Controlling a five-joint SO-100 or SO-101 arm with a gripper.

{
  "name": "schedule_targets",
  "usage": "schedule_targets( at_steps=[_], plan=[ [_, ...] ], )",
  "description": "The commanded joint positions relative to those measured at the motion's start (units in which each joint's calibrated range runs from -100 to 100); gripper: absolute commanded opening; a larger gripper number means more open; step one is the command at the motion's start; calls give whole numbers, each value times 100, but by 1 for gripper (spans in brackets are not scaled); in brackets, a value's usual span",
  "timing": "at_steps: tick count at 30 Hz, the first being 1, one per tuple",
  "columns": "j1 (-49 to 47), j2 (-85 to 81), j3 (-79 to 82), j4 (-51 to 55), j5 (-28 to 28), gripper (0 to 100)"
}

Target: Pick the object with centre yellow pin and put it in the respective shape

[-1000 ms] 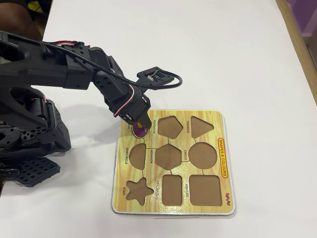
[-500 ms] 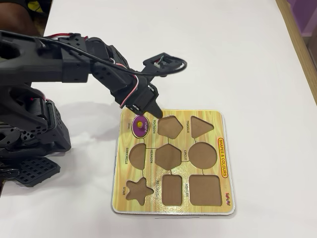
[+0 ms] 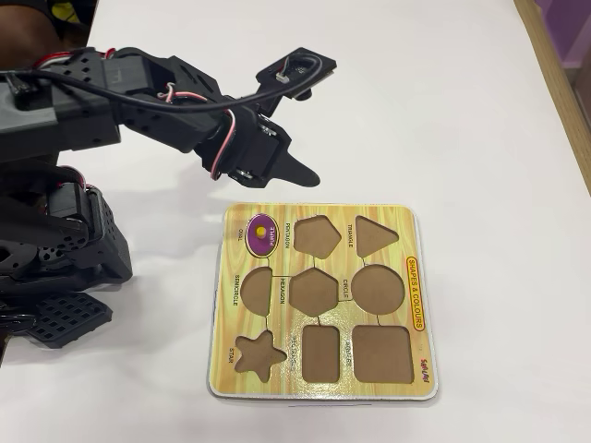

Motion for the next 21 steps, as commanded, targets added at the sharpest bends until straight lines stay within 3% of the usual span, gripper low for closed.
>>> schedule_targets(
  at_steps=[1,17,21],
  plan=[
    [59,-434,-108,-55,-16,13],
    [68,-2635,1025,-55,-16,13],
    [439,-2995,1016,-46,-21,13]
  ],
)
